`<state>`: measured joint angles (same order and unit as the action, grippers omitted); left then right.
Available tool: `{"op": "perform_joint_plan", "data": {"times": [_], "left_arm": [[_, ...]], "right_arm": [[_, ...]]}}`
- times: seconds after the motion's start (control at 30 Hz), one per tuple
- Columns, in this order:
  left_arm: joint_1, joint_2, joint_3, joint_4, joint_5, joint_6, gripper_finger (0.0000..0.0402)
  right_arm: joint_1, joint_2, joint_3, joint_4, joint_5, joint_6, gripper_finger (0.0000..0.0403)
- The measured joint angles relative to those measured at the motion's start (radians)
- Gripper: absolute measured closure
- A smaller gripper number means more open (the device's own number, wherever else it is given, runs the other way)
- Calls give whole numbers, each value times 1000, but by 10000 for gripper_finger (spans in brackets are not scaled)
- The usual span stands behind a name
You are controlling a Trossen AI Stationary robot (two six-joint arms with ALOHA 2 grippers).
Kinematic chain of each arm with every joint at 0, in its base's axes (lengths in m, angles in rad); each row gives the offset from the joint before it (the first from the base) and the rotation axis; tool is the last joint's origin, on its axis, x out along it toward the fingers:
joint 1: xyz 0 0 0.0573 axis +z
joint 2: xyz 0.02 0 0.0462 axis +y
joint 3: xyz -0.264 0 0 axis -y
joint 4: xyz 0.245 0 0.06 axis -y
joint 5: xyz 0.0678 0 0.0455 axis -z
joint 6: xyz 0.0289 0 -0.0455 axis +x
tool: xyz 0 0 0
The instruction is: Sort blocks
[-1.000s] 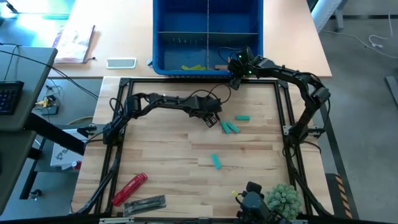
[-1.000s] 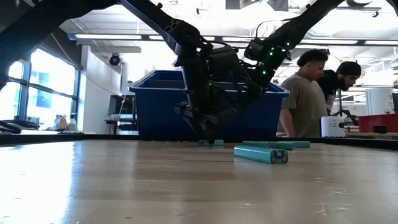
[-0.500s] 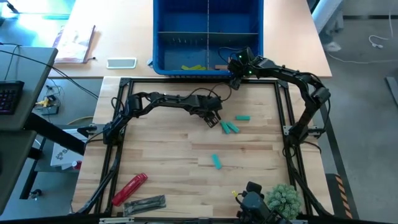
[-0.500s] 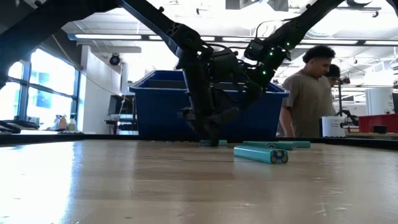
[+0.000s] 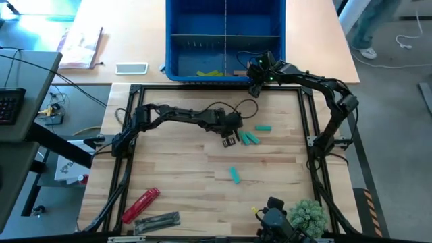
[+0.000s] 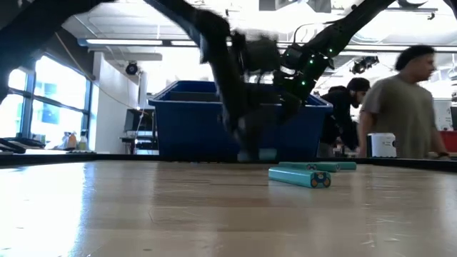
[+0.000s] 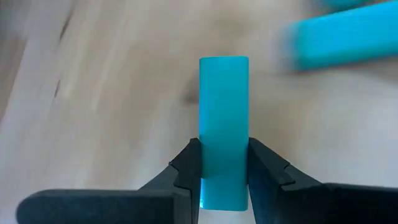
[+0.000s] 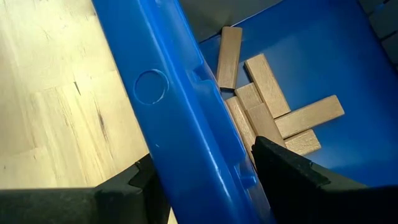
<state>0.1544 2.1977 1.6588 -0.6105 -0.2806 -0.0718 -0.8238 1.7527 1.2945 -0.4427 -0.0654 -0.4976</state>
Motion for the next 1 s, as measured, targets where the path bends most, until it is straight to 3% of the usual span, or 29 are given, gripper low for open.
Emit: {"op": "perform_joint_plan", "data": {"times": [0.13,0.37,0.5,0.63,0.73,0.9,1.0], "left_arm": [[-1,-129,5,-25,78,38,344],[51,-311,4,-99,88,111,344],[154,-382,6,-89,16,201,344],[271,-410,6,-66,-57,396,344],[357,-407,6,14,-147,423,344],[496,-407,5,223,61,499,344],[573,-395,5,415,96,465,344]], "right_arm": [[0,0,0,0,-2,0,208],[0,0,0,2,-3,0,208],[0,0,0,2,-3,0,208],[0,0,0,5,-3,0,208],[0,0,0,5,-3,0,208],[0,0,0,5,-3,0,208],[0,0,0,5,-3,0,208]]}}
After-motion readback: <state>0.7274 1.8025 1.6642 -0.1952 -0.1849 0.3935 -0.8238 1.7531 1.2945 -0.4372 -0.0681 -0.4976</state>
